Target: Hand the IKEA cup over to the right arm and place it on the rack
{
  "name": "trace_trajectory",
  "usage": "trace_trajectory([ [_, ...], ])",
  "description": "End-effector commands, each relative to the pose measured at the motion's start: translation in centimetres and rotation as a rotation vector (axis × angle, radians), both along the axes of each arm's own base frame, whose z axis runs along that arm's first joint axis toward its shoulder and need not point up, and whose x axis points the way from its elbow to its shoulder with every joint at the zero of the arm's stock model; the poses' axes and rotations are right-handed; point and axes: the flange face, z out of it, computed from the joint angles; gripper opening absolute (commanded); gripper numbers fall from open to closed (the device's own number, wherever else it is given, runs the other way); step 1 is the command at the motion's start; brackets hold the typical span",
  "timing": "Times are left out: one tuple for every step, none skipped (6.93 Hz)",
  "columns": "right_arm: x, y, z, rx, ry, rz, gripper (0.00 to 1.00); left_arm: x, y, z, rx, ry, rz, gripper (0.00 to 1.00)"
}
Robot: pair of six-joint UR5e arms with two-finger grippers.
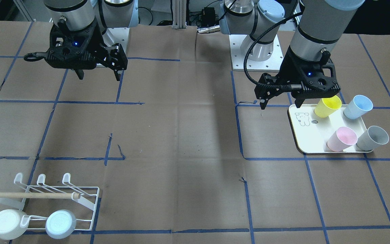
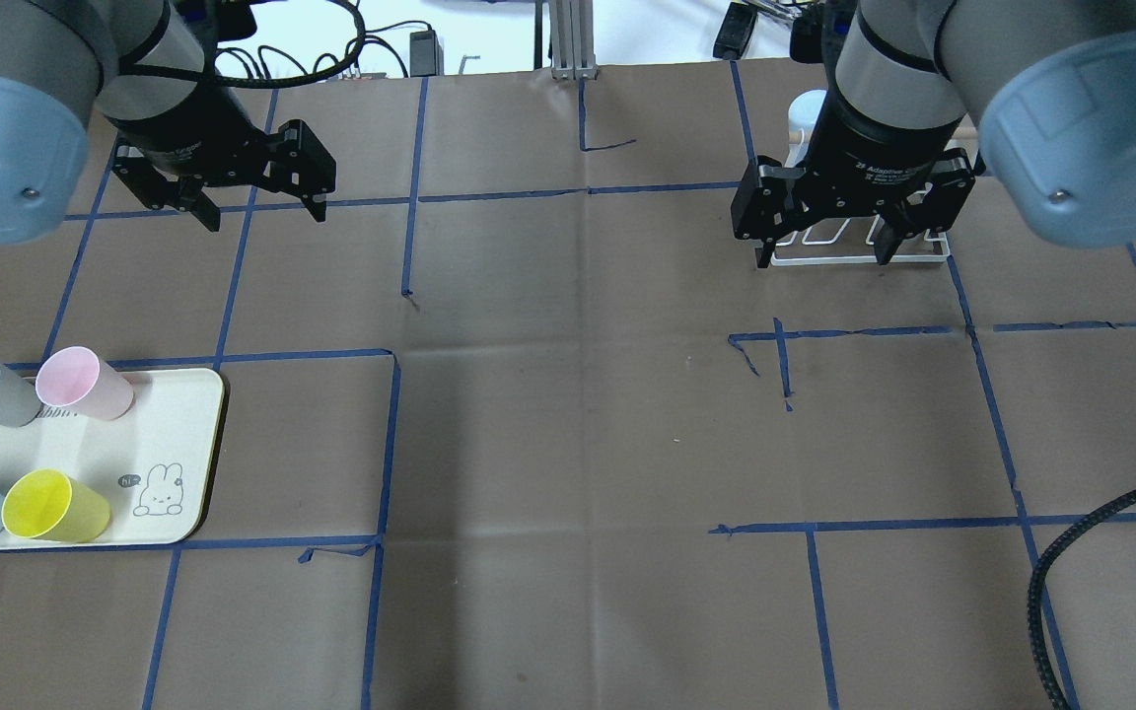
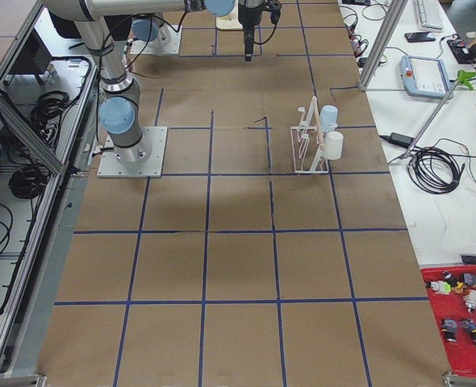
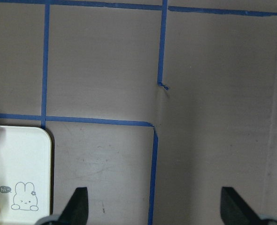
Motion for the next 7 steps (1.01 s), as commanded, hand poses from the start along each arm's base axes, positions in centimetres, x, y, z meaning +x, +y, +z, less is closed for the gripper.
trace_trajectory([
  [-0.83,-0.28,-0.02,0.000,-0.002,-0.018,1.00,-0.01,0.05,0.08,-0.002,0.000,0.000,1.00],
  [-0.76,-0.25,-0.02,0.000,-0.002,-0.018,1.00,-0.07,0.14,-0.07,0.001,0.007,-0.001,1.00],
  [-0.77,-0.22,-0.11,0.003,-0.001,-0.017,1.00,-0.08,0.36,-0.20,0.002,0.007,-0.001,1.00],
  [-0.69,-0.20,-0.11,0.003,-0.001,-0.017,1.00,-0.08,0.50,0.03,-0.002,0.006,-0.002,1.00],
  [-0.39,-0.12,-0.08,0.000,-0.003,-0.011,1.00,-0.08,0.58,-0.04,-0.001,0.007,-0.001,1.00],
  [-0.32,-0.09,-0.08,0.000,-0.003,-0.009,1.00,-0.04,0.65,-0.04,-0.001,0.002,0.000,1.00],
  [-0.31,-0.21,-0.21,0.002,-0.003,-0.009,1.00,-0.01,0.67,-0.12,0.001,-0.001,0.000,1.00],
])
